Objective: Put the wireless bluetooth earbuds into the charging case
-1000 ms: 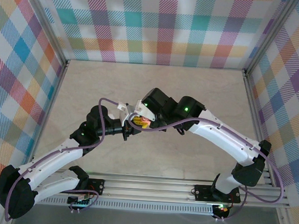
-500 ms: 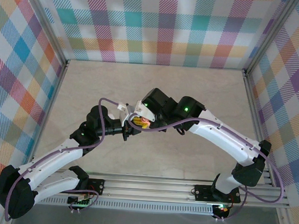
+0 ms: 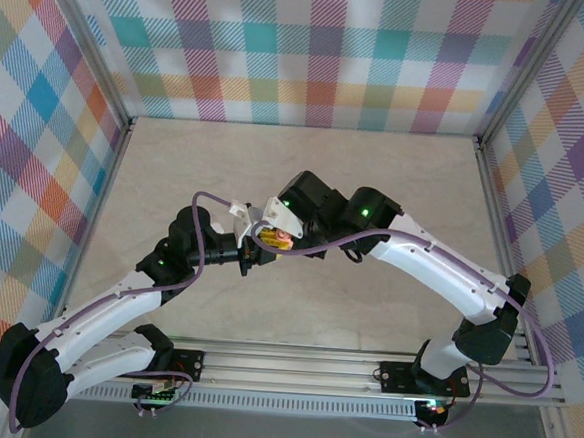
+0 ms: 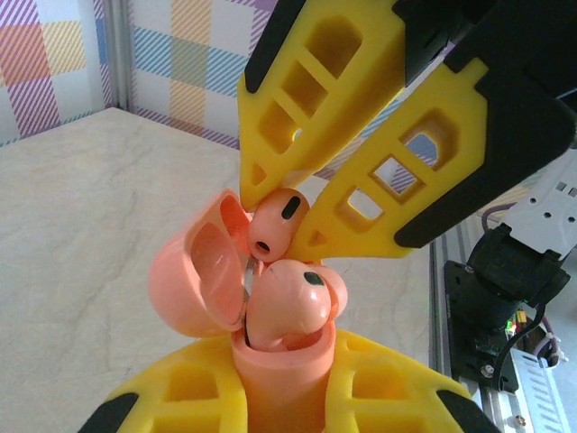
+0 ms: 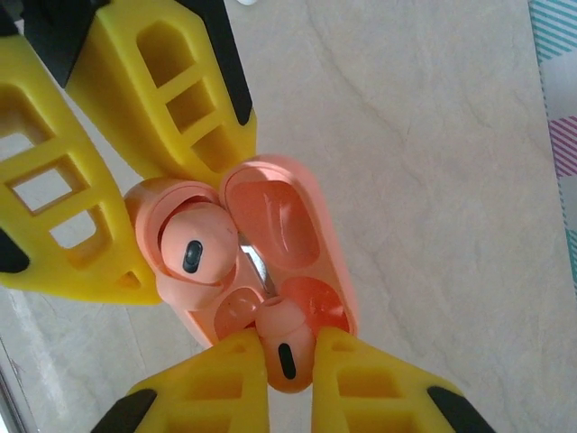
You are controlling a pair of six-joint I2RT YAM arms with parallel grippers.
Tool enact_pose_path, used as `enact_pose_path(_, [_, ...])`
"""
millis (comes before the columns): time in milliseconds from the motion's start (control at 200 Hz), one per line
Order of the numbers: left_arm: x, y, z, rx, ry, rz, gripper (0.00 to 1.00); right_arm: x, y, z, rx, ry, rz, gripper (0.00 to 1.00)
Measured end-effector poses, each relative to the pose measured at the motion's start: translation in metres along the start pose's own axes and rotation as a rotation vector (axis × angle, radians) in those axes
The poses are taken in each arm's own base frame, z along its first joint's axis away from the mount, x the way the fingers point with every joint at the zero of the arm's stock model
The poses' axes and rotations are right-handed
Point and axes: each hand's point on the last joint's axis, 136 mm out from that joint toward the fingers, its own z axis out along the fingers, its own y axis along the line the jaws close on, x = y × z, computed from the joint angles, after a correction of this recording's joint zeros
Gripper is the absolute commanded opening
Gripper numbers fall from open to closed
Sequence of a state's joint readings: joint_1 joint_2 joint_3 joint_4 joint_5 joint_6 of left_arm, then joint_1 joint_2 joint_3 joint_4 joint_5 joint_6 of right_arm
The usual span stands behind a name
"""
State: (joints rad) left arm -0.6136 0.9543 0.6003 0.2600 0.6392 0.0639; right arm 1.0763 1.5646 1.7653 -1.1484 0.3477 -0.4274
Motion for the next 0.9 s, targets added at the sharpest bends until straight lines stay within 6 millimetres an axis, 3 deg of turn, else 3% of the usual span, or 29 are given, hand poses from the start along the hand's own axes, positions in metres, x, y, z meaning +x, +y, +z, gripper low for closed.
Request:
enact_pose_path(190, [-0.001,0.0,0.0,0.001,-0.004,-0.001,0.0,-0.002,0.003,0.0,-0.023,-0.01,0.013,0.2])
enact_pose_path(520, [0.0,-0.001,-0.001,-0.001,-0.003,-0.012,0.0,-0.006,0.001,-0.002,-0.026,-0.013,0.024,0.38])
enact_pose_path(720, [-0.006,0.005,-0.001,-0.037,-0.026,-0.007,0.0,-0.022,0.012,-0.012,-0.074,-0.075,0.02,0.41])
enact_pose_path(900, [-0.007,0.008,-0.001,-0.055,-0.033,-0.009,0.0,-0.023,0.012,-0.016,-0.081,-0.088,0.03,0.41])
